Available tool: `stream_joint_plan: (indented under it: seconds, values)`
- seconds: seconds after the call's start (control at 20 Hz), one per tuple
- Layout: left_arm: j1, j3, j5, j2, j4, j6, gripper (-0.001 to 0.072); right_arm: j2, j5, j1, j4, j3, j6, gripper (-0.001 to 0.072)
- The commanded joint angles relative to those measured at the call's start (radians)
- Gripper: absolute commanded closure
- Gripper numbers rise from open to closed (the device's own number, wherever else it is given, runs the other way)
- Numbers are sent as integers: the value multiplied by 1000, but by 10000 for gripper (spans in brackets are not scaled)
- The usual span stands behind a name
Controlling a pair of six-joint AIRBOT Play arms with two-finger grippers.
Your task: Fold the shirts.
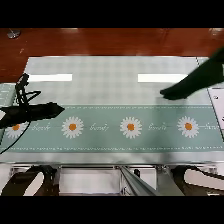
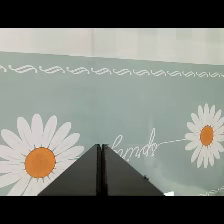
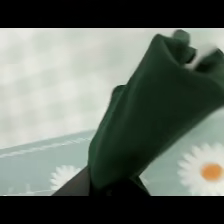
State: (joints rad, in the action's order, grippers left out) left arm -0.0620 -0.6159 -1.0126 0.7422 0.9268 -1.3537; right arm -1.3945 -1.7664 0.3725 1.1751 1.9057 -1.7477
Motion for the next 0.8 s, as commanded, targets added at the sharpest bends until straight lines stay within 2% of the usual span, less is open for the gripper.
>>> stream_joint_plan:
  seconds: [0.0,0.3,0.5,0.55,0.65,0.75]
  values:
    - [0,0,-1,0,0,8,688,159,-80,167,180,-187,14,680]
    - [2,0,-1,0,0,27,689,467,3,483,378,-630,35,679]
    - [2,0,-1,0,0,34,688,630,98,670,435,-903,7,677]
    - [2,0,-1,0,0,35,688,650,119,698,432,-942,-27,637]
    - [2,0,0,0,0,46,689,638,131,711,420,-948,-32,75]
    - [2,0,10,1,0,61,689,612,174,703,328,-917,-26,84]
